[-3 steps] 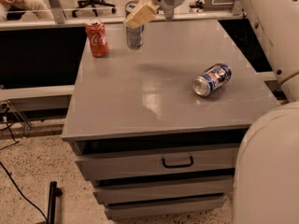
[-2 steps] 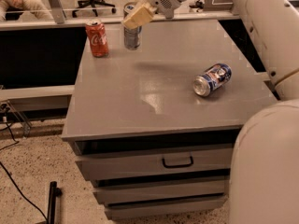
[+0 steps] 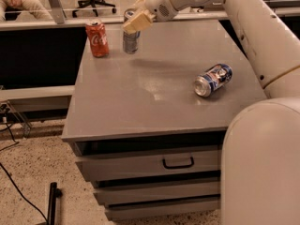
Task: Move redbull can near coke can
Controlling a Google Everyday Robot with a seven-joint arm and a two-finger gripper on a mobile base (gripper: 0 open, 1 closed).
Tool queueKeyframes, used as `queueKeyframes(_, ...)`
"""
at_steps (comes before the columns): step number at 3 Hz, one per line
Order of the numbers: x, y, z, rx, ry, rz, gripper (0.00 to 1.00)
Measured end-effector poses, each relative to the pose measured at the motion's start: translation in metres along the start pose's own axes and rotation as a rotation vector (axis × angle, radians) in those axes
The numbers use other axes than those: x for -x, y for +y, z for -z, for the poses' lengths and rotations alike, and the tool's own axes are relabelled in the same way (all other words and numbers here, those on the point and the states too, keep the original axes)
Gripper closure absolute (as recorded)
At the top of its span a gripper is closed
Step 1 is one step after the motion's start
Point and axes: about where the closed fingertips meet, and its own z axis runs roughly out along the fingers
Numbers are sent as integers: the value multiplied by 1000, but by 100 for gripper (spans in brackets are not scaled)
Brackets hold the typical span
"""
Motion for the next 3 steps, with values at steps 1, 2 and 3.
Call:
queueKeyframes(1,-9,-5,-19,22,-16,-30,100)
queueKeyframes(2,-10,-5,-21,23,-15,-35,100)
queueKeyframes(3,-14,-6,-26,17,-5,-56,84)
